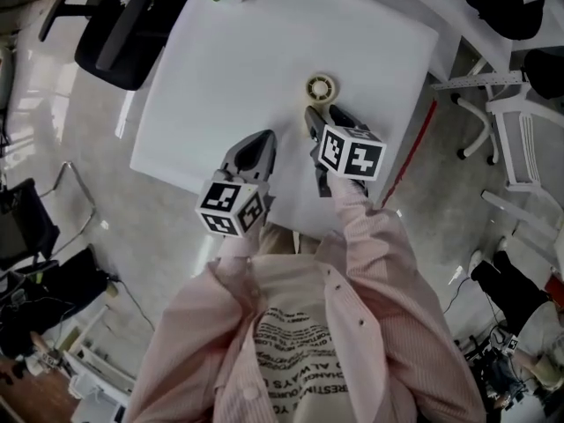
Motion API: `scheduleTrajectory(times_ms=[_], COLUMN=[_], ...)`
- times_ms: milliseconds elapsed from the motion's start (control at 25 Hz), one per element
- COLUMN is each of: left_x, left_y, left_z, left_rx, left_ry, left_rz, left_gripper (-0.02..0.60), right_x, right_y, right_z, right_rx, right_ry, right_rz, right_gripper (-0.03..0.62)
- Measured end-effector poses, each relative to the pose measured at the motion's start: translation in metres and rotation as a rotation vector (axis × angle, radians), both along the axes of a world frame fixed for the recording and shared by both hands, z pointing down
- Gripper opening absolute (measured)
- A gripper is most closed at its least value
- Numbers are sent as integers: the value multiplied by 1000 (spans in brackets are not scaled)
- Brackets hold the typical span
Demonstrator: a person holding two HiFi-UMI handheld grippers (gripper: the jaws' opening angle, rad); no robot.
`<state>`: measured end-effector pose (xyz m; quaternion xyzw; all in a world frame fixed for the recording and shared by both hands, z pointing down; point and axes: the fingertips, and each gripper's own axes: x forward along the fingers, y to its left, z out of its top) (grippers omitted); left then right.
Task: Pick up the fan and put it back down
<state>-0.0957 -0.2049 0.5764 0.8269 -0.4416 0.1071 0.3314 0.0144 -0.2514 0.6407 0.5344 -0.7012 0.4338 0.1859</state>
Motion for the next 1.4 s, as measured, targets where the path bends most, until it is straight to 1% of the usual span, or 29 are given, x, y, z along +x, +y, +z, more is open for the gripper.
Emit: scheduleTrajectory(times_ms=[200,360,480,600,760,960,1240,1400], left_x=[-5,-10,-13,-16,-18,-20,-21,-21], left_y=[-8,-18,-23,-26,-28,-30,-32,-30], left_z=[11,16,18,20,23,27,27,26], left_rx=[-33,-37,-41,-47,-55,-63,-64,-61], left_ry=[5,1,0,1,0,1,-4,-11], left_rz=[3,8,5,3,4,6,12,15], left_gripper=[1,2,1,2,2,2,1,2], right_x=[-3,-2,-3,-4,-4,-5,-5,-5], right_y=[-5,-9,-8,-8,-8,-8,-8,-9], right_z=[13,20,28,33,37,38,39,38], right_rx=[-51,-88,-124,-134,-141,-148,-140,-135], right_ry=[66,140,169,212,272,325,333,312], right_rz=[35,59,69,60,37,15,0,-3], right_gripper=[210,210,210,209,191,186,184,184])
